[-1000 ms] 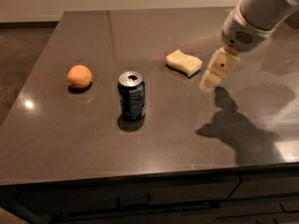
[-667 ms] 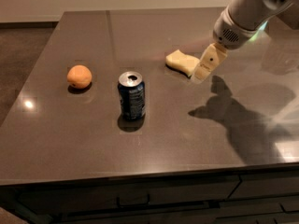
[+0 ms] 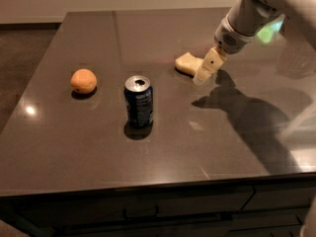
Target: Pick sponge
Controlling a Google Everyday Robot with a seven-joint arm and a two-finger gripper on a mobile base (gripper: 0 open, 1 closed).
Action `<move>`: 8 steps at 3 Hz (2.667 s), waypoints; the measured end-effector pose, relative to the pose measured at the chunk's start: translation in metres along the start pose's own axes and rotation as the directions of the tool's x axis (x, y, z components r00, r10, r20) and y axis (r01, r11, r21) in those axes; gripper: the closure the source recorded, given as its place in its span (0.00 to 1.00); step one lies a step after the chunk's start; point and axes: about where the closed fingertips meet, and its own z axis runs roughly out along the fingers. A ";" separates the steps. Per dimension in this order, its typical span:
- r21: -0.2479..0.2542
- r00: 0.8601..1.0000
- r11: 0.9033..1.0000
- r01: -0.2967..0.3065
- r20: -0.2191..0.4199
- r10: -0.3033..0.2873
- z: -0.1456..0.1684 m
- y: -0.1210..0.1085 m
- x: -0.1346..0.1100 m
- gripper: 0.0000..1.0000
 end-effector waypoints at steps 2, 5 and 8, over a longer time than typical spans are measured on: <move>-0.079 0.999 0.997 -0.018 -0.033 0.016 0.044 -0.014 -0.012 0.10; -0.116 0.999 0.993 -0.022 -0.044 0.017 0.047 -0.012 -0.018 0.78; -0.101 0.986 0.989 0.107 0.138 -0.093 -0.049 0.020 -0.060 1.00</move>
Offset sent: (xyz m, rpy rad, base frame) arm 0.0411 0.0133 -0.0352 0.0276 0.0955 0.0200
